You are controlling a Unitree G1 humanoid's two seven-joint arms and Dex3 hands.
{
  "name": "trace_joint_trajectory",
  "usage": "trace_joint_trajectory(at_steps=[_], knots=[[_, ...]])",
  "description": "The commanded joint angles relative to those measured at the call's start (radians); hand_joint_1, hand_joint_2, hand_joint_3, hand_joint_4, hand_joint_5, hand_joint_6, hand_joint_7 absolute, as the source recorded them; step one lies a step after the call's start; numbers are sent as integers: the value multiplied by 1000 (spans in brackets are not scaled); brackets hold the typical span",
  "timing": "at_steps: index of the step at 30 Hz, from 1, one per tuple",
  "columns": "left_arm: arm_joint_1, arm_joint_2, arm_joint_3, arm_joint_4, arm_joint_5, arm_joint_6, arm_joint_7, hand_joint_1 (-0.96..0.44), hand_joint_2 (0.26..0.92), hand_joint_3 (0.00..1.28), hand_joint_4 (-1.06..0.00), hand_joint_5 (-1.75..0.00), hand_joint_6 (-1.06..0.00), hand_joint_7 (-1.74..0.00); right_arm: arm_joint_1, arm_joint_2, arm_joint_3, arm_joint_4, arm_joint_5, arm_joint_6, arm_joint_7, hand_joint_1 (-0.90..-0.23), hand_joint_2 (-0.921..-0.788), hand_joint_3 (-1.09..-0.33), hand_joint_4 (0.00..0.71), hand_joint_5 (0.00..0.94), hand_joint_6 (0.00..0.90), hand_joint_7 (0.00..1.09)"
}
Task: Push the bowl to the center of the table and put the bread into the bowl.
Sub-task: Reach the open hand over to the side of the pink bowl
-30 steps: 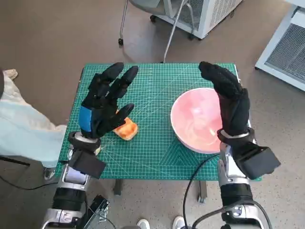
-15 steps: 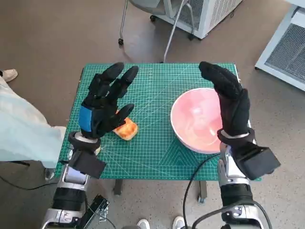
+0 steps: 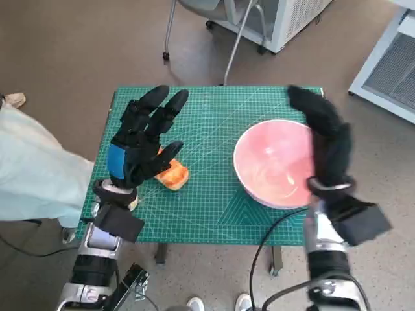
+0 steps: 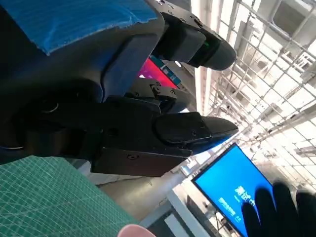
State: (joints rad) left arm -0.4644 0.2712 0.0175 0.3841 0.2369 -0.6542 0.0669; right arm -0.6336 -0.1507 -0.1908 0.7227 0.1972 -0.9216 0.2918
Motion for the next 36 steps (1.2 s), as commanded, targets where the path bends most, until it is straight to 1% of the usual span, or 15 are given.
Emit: trace_joint_trajectory(at_steps=[1,3,4,7,12,16,19,21,25,27,29,31,34,35,36], knots=[[12,11,5,-8,-6,-6,-4,-247,921,283,-428,-65,-258,-512,16,-49,-73,108,20,-35,-39,-602,-921,-725,396,5,95,722],[13,14,6,-8,-5,-5,-2,-247,921,283,-429,-65,-258,-513,13,-64,-103,149,19,-47,-67,-601,-921,-728,394,3,98,711],[13,16,7,-8,-4,-4,-1,-247,921,283,-429,-65,-257,-514,14,-69,-118,166,24,-51,-78,-600,-921,-730,393,3,99,706],[15,18,8,-11,0,-2,2,-242,921,284,-429,-65,-256,-518,17,-75,-147,202,30,-59,-105,-601,-921,-736,391,2,97,706],[16,19,8,-18,7,7,7,-231,921,284,-430,-65,-251,-525,15,-80,-195,289,57,-57,-136,-597,-921,-759,377,0,59,752],[13,19,9,-19,10,11,9,-229,921,285,-430,-65,-247,-530,13,-80,-218,356,60,-52,-162,-572,-921,-781,364,0,49,765],[11,19,9,-17,11,13,9,-229,921,285,-430,-65,-245,-534,10,-75,-226,397,59,-45,-174,-565,-921,-790,348,0,45,770],[8,20,10,-16,12,14,10,-228,921,285,-430,-66,-244,-536,8,-73,-227,429,51,-34,-191,-559,-921,-795,337,0,41,769],[4,23,11,-11,11,15,9,-226,921,283,-431,-66,-242,-541,0,-71,-222,474,39,8,-213,-523,-921,-812,327,0,41,743],[3,24,11,-12,10,15,8,-226,921,283,-431,-66,-241,-543,-8,-68,-223,493,41,46,-214,-507,-921,-814,321,0,52,710],[2,26,11,-15,10,16,7,-226,921,283,-431,-66,-240,-545,-18,-61,-228,513,52,91,-200,-495,-921,-817,315,0,64,679],[3,28,11,-19,11,18,7,-226,921,281,-431,-67,-239,-548,-27,-57,-232,529,57,125,-190,-478,-921,-821,304,0,89,617],[3,31,12,-21,11,18,7,-228,921,279,-432,-67,-238,-552,-39,-52,-234,541,57,157,-189,-472,-921,-824,300,0,100,589],[3,32,13,-21,11,18,8,-229,921,278,-432,-68,-237,-554,-42,-51,-236,544,58,166,-188,-471,-921,-826,299,0,113,562],[4,34,13,-24,12,19,8,-230,921,277,-432,-68,-237,-556,-51,-46,-240,549,63,185,-183,-470,-921,-827,298,0,122,544]])
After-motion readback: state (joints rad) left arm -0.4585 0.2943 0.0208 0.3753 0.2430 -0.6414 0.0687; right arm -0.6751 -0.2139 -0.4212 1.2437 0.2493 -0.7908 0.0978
